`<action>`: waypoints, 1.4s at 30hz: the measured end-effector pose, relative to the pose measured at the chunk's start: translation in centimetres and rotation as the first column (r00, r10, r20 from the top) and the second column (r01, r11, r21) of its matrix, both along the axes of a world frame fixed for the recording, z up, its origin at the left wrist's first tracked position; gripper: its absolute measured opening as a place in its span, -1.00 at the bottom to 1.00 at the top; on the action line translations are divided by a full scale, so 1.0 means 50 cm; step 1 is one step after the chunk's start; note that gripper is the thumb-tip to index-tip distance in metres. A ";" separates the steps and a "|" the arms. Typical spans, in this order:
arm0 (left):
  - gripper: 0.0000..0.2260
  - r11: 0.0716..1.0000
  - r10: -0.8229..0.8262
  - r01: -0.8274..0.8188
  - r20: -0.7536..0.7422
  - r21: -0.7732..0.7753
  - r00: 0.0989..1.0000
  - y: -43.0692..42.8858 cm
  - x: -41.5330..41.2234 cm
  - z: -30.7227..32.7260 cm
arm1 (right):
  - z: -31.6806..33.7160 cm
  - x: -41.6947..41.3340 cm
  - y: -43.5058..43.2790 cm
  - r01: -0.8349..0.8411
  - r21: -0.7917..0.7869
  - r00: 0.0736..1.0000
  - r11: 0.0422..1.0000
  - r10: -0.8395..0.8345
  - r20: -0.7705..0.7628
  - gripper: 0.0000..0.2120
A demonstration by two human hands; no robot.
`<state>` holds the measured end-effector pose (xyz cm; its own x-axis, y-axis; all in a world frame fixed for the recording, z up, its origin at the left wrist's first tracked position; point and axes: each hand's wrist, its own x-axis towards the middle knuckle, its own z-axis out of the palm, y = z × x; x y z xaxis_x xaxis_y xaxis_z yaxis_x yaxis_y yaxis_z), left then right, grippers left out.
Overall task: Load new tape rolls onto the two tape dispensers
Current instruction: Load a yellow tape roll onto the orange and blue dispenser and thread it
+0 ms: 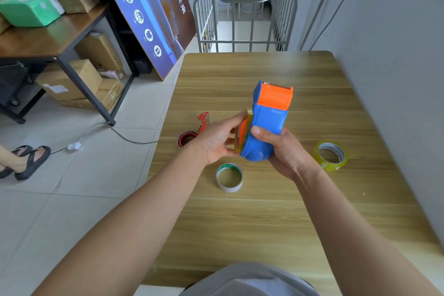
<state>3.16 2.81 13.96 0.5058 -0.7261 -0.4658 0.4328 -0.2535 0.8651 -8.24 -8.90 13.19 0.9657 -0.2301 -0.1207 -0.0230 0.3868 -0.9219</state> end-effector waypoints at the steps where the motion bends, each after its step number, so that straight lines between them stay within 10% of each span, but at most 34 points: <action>1: -0.57 1.000 -0.013 0.013 0.009 0.007 1.000 0.001 0.001 0.001 | 0.001 -0.003 -0.001 -0.025 -0.006 1.000 1.000 0.025 0.007 -0.50; 5: -0.52 0.997 -0.057 0.058 0.020 -0.054 0.998 0.005 0.000 0.000 | -0.004 -0.006 -0.001 -0.126 -0.009 0.992 0.992 0.126 0.000 -0.26; 12: -0.81 0.959 -0.168 0.164 0.001 -0.230 0.986 0.017 0.008 0.004 | -0.016 -0.026 -0.004 -0.198 -0.165 0.980 0.966 0.194 -0.044 -0.65; 19: -0.76 0.987 -0.155 0.140 0.224 0.079 0.962 0.018 0.014 0.038 | -0.012 -0.025 0.006 -0.297 -0.303 0.950 0.905 0.249 -0.187 -0.64; 42: -0.86 0.982 -0.098 -0.003 0.527 0.188 0.844 0.023 0.012 0.060 | -0.025 -0.020 0.015 -0.371 -0.540 0.907 0.755 0.170 -0.385 -0.66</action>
<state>3.78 3.94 16.97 0.6791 -0.6879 -0.2562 -0.0976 -0.4305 0.8973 -9.25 -8.17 11.92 0.9372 -0.0856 -0.3382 -0.3480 -0.2954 -0.8897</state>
